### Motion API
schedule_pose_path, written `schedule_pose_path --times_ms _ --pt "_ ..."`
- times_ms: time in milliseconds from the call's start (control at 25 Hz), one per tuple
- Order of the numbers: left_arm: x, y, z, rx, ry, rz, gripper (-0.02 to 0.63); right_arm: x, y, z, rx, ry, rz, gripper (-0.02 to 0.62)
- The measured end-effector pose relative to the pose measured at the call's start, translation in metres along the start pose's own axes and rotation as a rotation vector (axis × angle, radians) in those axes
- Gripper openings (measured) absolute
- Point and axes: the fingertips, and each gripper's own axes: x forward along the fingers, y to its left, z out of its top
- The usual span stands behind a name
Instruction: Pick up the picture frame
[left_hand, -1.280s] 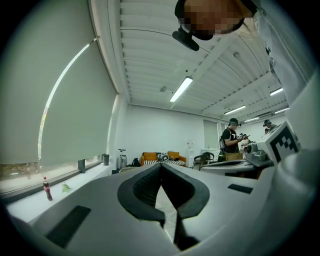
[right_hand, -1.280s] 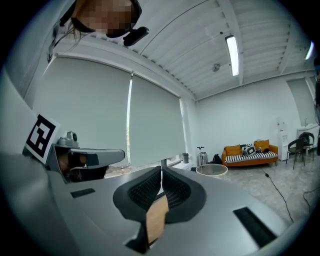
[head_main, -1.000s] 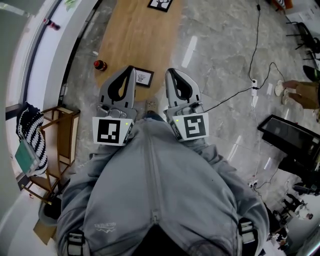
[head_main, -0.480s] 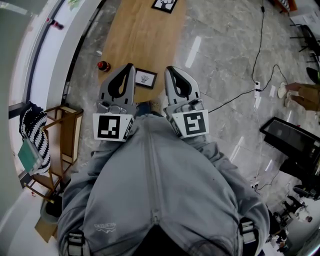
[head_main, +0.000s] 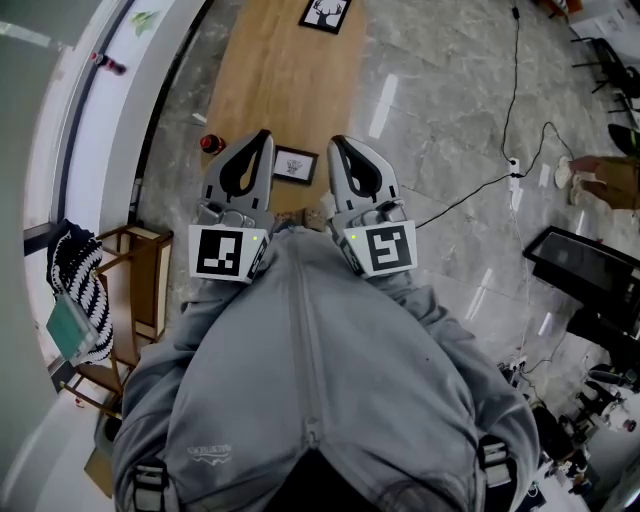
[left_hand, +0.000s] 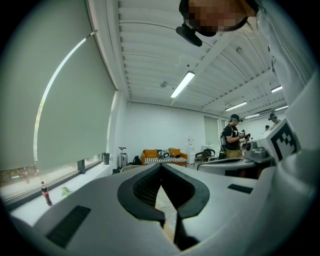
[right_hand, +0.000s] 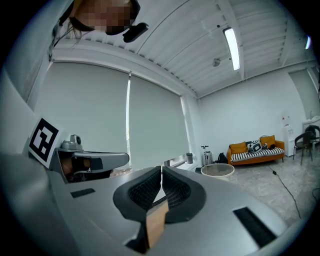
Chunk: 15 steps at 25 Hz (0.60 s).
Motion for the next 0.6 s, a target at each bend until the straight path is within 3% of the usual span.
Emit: schedule_pose_path --times_ms 600 --pt "0.003 0.0 -0.026 -0.016 0.037 -0.065 0.017 0.001 -0.006 -0.024 -0.001 0.055 -0.058 0.032"
